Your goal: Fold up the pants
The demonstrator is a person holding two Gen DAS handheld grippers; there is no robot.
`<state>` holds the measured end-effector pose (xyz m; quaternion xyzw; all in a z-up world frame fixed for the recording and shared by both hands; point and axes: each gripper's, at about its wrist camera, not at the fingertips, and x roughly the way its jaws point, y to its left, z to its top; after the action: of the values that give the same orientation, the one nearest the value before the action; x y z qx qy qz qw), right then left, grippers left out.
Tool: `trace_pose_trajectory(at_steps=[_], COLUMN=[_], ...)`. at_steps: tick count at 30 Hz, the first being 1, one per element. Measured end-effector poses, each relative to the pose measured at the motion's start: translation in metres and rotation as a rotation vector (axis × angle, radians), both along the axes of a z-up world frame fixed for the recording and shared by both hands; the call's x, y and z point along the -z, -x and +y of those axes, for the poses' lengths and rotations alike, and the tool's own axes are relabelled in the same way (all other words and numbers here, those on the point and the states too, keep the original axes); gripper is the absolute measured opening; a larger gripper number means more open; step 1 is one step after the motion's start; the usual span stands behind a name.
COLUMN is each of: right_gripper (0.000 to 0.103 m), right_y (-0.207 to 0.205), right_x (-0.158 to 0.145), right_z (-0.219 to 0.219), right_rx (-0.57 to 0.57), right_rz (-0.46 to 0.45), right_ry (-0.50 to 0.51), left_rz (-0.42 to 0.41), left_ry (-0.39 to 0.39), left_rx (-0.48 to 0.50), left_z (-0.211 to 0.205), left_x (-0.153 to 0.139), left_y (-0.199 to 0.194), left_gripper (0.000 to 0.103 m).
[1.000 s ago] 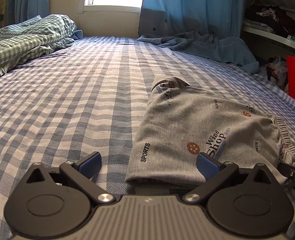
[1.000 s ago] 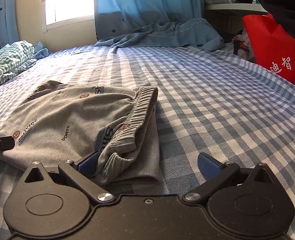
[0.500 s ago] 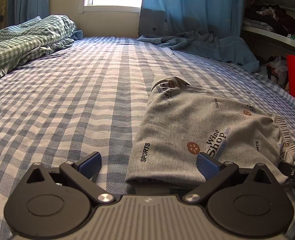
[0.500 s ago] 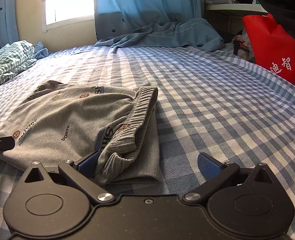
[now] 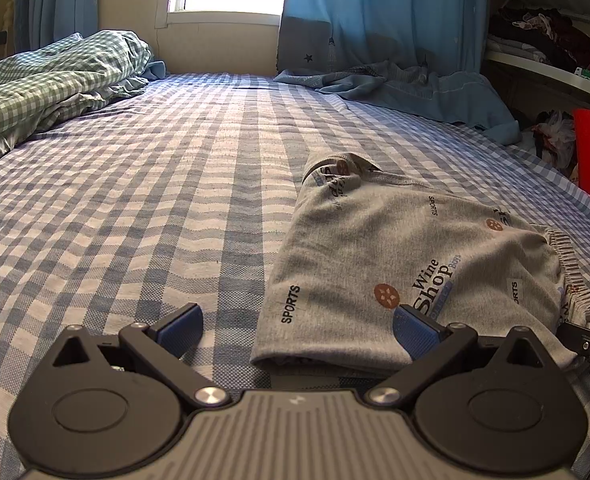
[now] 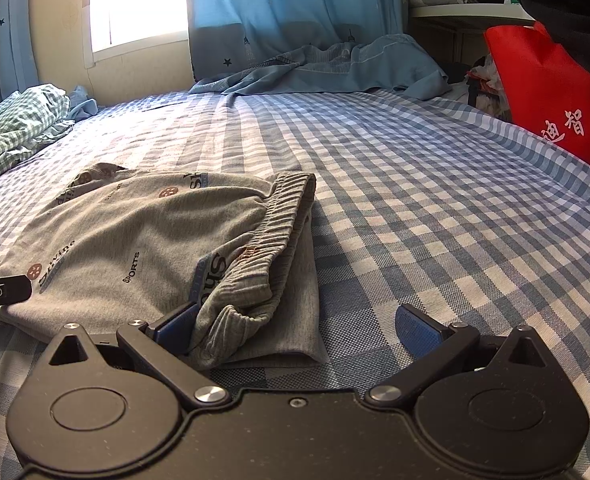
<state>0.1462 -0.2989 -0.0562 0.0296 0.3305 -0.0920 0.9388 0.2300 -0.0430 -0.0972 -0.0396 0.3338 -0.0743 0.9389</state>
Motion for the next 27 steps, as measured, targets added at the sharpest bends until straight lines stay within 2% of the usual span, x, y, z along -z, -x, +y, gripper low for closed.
trace_pose_trajectory(at_steps=[5,9,12,13,15,18,20,23,24,27], right_gripper=[0.102,0.102,0.102,0.102,0.102,0.102,0.103,0.103,0.103,0.103], right_y=[0.000,0.000,0.000,0.000,-0.004,-0.027,-0.046,-0.079,-0.087,-0.090], right_x=[0.000,-0.002,-0.010,-0.016,-0.026,-0.034,-0.034,-0.018,-0.011,-0.009], right_z=[0.000,-0.007,-0.018,-0.021,-0.028,-0.044,-0.060,-0.081,-0.085,-0.089], right_rx=[0.000,-0.008,-0.069,-0.095,-0.144,-0.251,-0.294,-0.341,-0.351,-0.432], right_rz=[0.000,-0.001,0.004,-0.008,-0.045,-0.042,-0.052,0.027,0.057,0.029], right_ry=[-0.003,-0.043,-0.102,-0.107,-0.107,-0.151,-0.226,-0.343,-0.364,-0.402], left_rz=[0.004,0.011,-0.027,-0.061,-0.089,-0.017,0.052,0.160,0.177,0.117], left_ry=[-0.014,0.015,0.153,0.221,0.287,0.300,0.325,0.333,0.324,0.288], left_rx=[0.002,0.015,0.052,0.049,0.025,0.052,0.090,0.117,0.125,0.193], left_z=[0.000,0.006,0.027,0.035,0.048,0.056,0.057,0.058,0.057,0.052], left_x=[-0.001,-0.004,-0.015,-0.020,-0.031,-0.040,-0.034,-0.015,-0.009,-0.004], left_y=[0.000,-0.001,-0.003,-0.003,-0.012,-0.043,-0.066,-0.089,-0.092,-0.082], left_gripper=[0.103,0.103,0.103,0.103,0.103,0.103,0.103,0.103,0.103,0.103])
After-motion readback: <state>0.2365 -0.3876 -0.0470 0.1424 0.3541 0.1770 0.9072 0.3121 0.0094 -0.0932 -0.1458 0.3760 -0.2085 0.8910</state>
